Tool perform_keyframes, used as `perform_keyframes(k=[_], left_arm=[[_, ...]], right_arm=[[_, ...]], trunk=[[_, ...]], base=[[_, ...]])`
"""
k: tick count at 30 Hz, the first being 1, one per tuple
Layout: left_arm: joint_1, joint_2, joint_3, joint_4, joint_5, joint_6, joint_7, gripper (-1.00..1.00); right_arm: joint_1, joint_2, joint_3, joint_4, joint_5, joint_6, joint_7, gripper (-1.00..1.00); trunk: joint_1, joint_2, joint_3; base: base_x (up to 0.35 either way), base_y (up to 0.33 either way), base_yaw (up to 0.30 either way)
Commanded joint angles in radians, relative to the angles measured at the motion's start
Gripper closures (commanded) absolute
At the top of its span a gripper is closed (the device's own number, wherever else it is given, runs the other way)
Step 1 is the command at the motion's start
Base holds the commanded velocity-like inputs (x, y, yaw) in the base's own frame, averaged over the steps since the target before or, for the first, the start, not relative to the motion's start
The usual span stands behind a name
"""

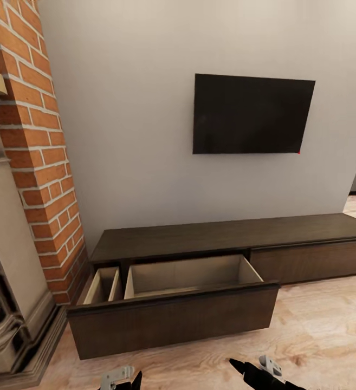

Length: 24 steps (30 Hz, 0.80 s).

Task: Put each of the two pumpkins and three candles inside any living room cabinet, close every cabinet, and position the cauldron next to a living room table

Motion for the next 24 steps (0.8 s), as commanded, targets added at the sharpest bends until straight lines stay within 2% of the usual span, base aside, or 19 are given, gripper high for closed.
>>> perform_keyframes(k=[1, 14, 24], left_arm=[[0.0, 0.001, -0.003, 0.0, 0.008, 0.003, 0.009, -1.0], [-0.001, 0.0, -0.009, 0.058, 0.008, -0.002, 0.007, -1.0], [-0.001, 0.0, -0.016, 0.062, 0.009, -0.019, 0.014, -1.0]], right_arm=[[0.003, 0.0, -0.004, 0.0, -0.008, -0.001, 0.003, -1.0], [0.009, -0.001, -0.005, 0.006, -0.01, -0.019, 0.002, -1.0], [0.01, -0.002, -0.007, 0.007, -0.011, -0.02, 0.002, -1.0]], trunk=[[-0.004, 0.007, 0.004], [-0.054, 0.098, 0.061], [-0.092, 0.168, 0.105]], base=[[0.0, 0.0, -0.213], [0.0, 0.0, -0.215], [0.0, 0.0, -0.21]])
